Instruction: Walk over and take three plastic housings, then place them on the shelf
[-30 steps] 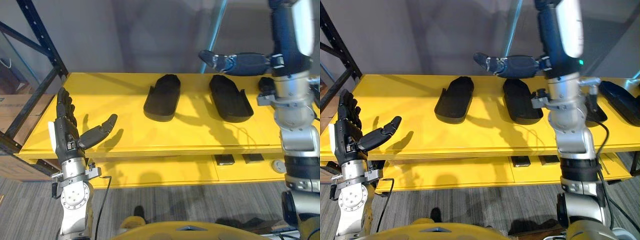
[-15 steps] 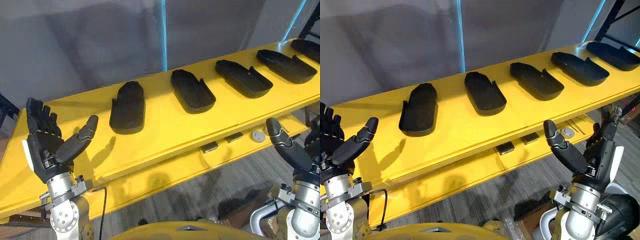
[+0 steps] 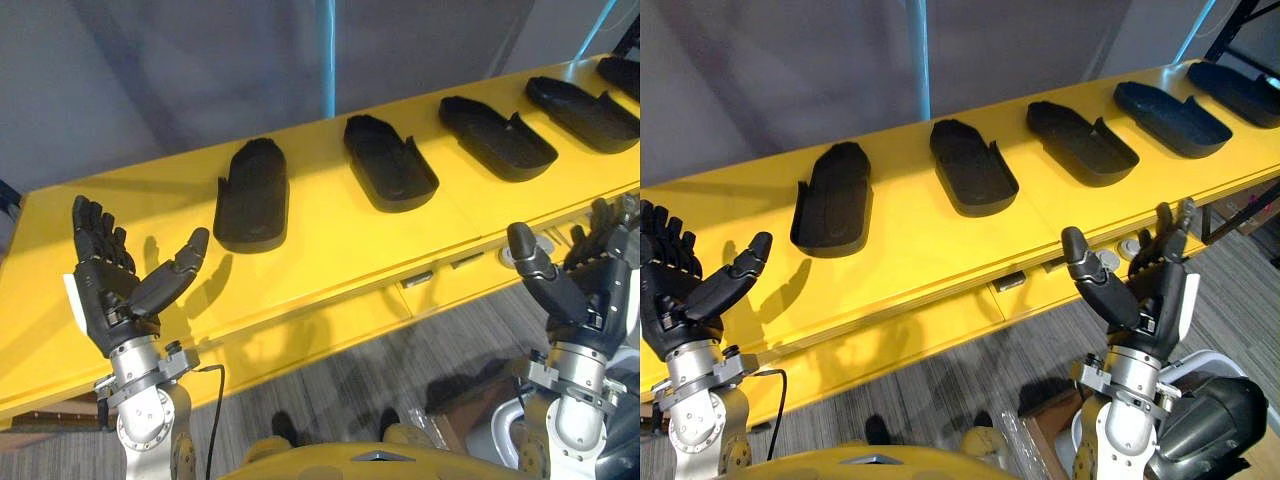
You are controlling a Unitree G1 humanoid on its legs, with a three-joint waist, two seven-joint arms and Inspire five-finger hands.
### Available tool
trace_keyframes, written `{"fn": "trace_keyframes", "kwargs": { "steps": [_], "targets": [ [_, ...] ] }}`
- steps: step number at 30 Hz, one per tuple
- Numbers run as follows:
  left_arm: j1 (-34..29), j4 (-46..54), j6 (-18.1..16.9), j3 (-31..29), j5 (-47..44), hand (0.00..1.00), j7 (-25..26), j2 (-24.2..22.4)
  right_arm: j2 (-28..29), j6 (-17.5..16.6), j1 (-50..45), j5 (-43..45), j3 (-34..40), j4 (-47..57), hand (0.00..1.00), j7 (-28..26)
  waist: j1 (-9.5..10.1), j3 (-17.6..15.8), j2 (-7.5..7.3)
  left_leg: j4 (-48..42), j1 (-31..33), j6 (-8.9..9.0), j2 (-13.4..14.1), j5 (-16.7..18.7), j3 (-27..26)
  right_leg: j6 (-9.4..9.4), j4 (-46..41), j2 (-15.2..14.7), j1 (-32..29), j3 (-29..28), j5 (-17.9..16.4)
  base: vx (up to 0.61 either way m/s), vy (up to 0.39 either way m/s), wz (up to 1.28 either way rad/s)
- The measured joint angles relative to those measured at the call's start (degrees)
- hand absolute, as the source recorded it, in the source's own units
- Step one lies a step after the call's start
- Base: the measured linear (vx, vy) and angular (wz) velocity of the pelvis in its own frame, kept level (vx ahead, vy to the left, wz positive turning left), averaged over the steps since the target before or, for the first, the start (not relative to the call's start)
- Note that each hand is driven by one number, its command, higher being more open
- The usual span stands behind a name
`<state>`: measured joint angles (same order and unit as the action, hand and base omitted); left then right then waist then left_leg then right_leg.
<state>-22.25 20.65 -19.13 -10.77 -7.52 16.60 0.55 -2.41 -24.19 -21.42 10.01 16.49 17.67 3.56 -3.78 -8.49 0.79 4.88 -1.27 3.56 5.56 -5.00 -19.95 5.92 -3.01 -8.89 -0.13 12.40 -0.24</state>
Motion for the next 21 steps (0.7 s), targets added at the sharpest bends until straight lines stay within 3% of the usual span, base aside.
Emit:
{"fn": "trace_keyframes", "kwargs": {
  "steps": [3, 11, 14, 18, 21],
  "targets": [
    [1.11, -0.54, 3.35, -0.05, 3.40, 1.00, 1.96, 0.15, -0.36, 0.09, 0.53, 0.02, -0.16, -1.42, 1.00, -1.18, 0.48, -0.66, -0.45, -0.04, 0.21, -0.24, -0.17, -0.16, 0.03, 0.05, 0.06, -0.04, -0.17, -0.01, 0.21, 0.03, 0.007, 0.01],
    [4.04, -3.45, 4.09, -1.69, 3.15, 1.00, -1.15, 3.17, -2.36, 0.12, 1.86, 0.02, 1.79, -4.09, 1.00, -2.13, 0.21, -1.88, -0.08, -1.14, -1.72, -0.07, -0.44, 1.65, -1.28, -0.06, 0.24, -0.10, 1.38, -1.55, 0.07, 0.03, 0.017, -0.10],
    [4.52, -6.23, 4.08, -2.15, -0.21, 1.00, -5.55, 5.07, -2.53, 0.12, 2.09, -0.04, 2.88, -4.46, 1.00, -2.59, -0.47, -2.40, 0.47, -4.09, -1.26, -0.33, -0.08, 3.61, -2.46, -0.05, 0.23, -0.22, 1.27, -3.00, 0.07, -0.02, 0.022, -0.24],
    [5.65, -9.86, 4.37, -2.48, -13.36, 1.00, -16.18, 5.45, -4.23, 0.12, 1.93, -0.29, 4.15, -5.12, 1.00, -3.15, -1.67, -2.73, 0.90, -5.01, -1.24, 0.04, 0.18, 4.22, -4.20, 0.08, 0.26, -0.05, 0.56, -4.79, 0.23, 0.00, 0.009, -0.21],
    [6.76, -11.50, 4.61, -2.35, -17.78, 1.00, -19.44, 5.51, -4.62, 0.12, 1.94, -0.30, 5.20, -5.66, 1.00, -3.62, -2.05, -2.74, 0.88, -5.93, -1.09, 0.14, 0.44, 4.82, -5.21, 0.10, 0.25, 0.07, 0.16, -5.84, 0.38, 0.02, 0.006, -0.21]
  ]
}}
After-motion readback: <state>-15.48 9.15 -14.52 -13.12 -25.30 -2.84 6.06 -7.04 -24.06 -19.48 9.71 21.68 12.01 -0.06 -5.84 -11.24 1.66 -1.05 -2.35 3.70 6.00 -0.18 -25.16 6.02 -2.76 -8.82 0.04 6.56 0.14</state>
